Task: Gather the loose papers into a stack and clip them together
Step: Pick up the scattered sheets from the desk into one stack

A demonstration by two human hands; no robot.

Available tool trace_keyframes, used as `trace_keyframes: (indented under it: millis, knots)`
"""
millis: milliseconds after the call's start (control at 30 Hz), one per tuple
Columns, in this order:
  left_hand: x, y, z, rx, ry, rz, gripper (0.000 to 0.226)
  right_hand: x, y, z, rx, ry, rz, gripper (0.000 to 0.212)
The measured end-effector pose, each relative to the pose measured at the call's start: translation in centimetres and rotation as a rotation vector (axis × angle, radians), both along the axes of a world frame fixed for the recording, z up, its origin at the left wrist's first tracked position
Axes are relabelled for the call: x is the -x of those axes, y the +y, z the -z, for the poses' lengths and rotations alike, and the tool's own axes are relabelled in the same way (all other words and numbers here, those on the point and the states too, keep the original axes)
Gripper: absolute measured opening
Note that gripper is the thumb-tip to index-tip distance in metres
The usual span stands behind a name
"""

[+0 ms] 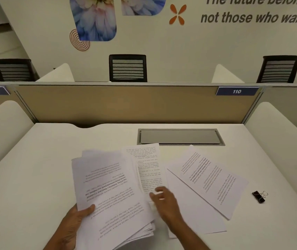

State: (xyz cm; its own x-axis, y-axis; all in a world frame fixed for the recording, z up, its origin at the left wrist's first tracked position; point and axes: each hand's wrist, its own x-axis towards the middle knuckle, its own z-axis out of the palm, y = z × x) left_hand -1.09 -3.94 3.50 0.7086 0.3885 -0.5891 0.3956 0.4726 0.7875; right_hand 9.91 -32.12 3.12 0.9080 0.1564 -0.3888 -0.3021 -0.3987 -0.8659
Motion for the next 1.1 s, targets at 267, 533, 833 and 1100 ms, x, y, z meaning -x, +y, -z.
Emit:
trace_keyframes:
  millis: [267,533,833,1100]
  knots:
    - [-1.6,1.8,1.1,-0.023,-0.046,-0.069,0.053,-6.7,1.8,1.6,0.516,-0.156,0.042,0.080]
    - [-4.0,2.9,4.2,-0.055,-0.009,-0.062,0.059,-10.5,3.4,2.4,0.531,-0.064,0.027,0.089]
    - [-5.8,2.6,5.4,-0.081,0.018,0.025,0.063,-13.7,4.3,3.0,0.485,-0.095,0.063,0.093]
    - [-6.0,2.9,6.7,0.003,0.053,0.035,0.071,-16.6,5.0,2.9,0.295,-0.039,0.164,0.080]
